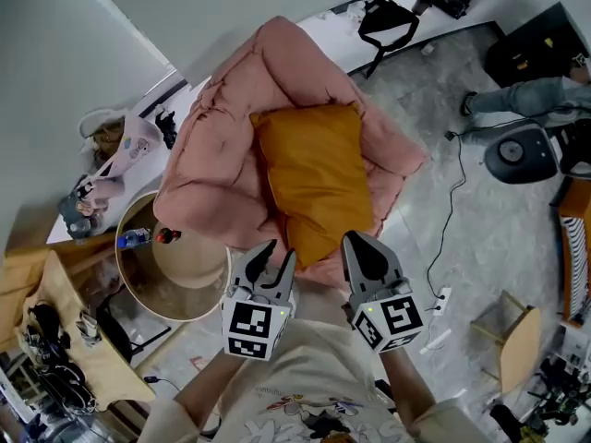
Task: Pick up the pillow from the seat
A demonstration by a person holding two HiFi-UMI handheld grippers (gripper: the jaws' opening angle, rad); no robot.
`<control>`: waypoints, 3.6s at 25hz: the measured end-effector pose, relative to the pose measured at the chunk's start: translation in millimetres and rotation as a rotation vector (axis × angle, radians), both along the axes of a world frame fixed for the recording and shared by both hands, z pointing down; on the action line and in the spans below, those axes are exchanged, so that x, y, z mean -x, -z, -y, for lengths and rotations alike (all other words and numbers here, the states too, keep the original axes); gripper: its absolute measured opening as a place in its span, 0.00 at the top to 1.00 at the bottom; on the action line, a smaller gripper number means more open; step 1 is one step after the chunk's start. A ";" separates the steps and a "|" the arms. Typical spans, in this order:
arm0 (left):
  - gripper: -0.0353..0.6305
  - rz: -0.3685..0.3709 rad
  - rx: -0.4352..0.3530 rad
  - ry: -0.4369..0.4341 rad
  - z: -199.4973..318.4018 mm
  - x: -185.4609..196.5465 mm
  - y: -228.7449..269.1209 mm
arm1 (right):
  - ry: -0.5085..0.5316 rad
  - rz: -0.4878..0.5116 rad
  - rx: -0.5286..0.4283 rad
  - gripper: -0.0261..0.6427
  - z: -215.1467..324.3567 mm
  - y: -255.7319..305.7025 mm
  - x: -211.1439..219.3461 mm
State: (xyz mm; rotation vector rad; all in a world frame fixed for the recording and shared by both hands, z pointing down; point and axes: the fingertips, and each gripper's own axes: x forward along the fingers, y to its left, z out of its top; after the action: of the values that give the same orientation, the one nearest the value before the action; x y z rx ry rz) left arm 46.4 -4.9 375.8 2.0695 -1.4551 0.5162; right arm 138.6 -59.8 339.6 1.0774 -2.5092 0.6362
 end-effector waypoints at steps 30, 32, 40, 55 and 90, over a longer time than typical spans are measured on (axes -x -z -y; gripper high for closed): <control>0.42 -0.218 0.166 0.236 35.5 43.3 -159.3 | 0.201 -0.109 0.059 0.93 53.2 -101.6 73.3; 0.42 -0.236 0.161 0.267 41.6 46.5 -170.4 | 0.196 -0.108 0.064 0.93 58.6 -109.2 73.7; 0.31 -0.307 0.233 0.302 54.1 44.7 -217.7 | 0.197 -0.126 0.087 0.93 70.2 -132.7 74.4; 0.18 -0.373 0.267 0.356 76.4 41.8 -287.5 | 0.207 -0.131 0.155 0.93 87.4 -193.9 78.1; 0.05 -0.573 0.428 0.261 120.9 13.6 -408.7 | 0.212 -0.155 0.267 0.93 111.9 -274.5 76.1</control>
State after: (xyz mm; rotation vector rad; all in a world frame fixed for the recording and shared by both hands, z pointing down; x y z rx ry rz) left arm 32.8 -125.8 784.5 1.4931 -1.1244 0.0948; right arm 62.5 -171.7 614.2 0.7250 -2.2856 0.7671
